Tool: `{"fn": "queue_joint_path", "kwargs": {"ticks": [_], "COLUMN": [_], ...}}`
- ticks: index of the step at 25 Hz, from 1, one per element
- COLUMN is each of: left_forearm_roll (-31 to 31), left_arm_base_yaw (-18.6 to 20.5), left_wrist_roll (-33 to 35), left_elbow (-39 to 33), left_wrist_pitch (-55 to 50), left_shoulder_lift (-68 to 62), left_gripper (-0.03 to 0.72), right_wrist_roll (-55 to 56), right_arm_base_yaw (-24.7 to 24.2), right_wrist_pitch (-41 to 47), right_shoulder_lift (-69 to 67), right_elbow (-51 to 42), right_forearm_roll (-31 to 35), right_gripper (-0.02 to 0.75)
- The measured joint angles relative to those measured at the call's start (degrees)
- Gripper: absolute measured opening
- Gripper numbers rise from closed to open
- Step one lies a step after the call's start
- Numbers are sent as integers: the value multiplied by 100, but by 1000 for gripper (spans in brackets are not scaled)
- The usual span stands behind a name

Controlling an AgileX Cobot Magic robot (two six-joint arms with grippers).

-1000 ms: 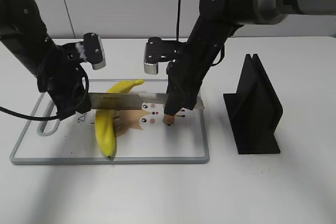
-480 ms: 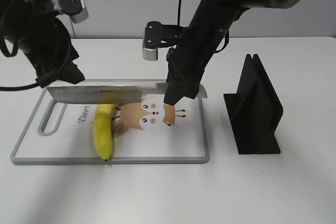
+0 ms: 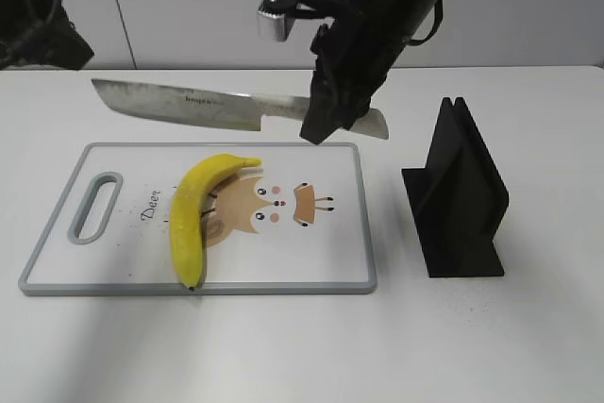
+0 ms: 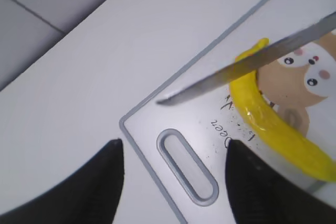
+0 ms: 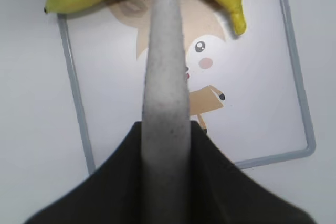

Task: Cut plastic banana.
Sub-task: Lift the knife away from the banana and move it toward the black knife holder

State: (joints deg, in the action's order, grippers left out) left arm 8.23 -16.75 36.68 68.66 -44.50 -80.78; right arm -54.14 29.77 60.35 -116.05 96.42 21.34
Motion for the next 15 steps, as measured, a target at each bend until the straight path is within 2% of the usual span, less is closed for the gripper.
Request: {"fn": "queue_joint_path", "kwargs": {"ticks": [4,6,9,15], "left_forearm_roll": [-385,-492,-621,-691], "left_arm_base_yaw": [32,107,263,468], "left_wrist_roll": [-1372,-1848,-2202,-2527], "left_elbow": [0,0,0,-199], "left_wrist_pitch": [-392,-740,-1348,-1978], "left_shoulder_lift": [280,343,387,661], "left_gripper": [584,584,584,577], "right_wrist_roll": [1021,1705,2751,4339], "right_arm_base_yaw": [0,0,0,0], "right_wrist_pitch": [141,336,740,800], "right_shoulder_lift": [334,476,640,1058], "right_elbow": [6,8,8,8], "right_forearm_roll": [-101,-229,-476,-650], "right_gripper": [182,182,182,182]}}
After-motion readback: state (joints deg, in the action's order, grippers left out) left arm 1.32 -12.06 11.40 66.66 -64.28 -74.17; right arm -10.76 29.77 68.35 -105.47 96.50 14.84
